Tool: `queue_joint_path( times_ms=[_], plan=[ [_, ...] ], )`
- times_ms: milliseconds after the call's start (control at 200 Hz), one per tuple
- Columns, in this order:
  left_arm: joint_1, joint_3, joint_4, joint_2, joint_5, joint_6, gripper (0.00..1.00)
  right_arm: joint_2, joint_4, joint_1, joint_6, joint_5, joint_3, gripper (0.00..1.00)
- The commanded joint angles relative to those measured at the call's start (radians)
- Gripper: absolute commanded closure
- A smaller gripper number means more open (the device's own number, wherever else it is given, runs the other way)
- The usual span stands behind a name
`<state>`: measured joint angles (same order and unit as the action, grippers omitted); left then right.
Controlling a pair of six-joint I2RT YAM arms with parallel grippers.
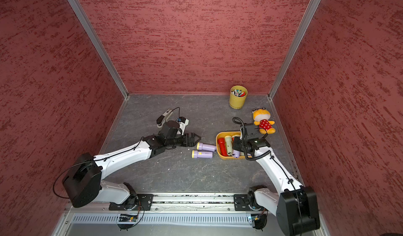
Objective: Put the flashlights into the storage boxes
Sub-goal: Place the flashlight at the storage box.
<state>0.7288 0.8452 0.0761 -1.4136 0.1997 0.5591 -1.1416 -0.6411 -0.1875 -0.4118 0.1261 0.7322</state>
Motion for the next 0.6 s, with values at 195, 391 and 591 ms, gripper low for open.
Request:
queue_joint_path(
  times_ms=[195, 391, 591],
  plan=[
    [0.001, -0.031, -0.040, 0.034, -0.026, 0.029, 0.00, -0.056, 0.119, 0.006, 0.093, 0.111, 0.041, 0.60],
    [0.001, -0.034, -0.033, 0.039, -0.040, 0.029, 0.00, -0.133, 0.159, -0.005, 0.157, 0.144, 0.091, 0.58],
    [0.000, -0.031, -0.034, 0.027, -0.043, 0.037, 0.00, -0.202, 0.161, -0.046, 0.171, 0.176, 0.115, 0.56]
  ],
)
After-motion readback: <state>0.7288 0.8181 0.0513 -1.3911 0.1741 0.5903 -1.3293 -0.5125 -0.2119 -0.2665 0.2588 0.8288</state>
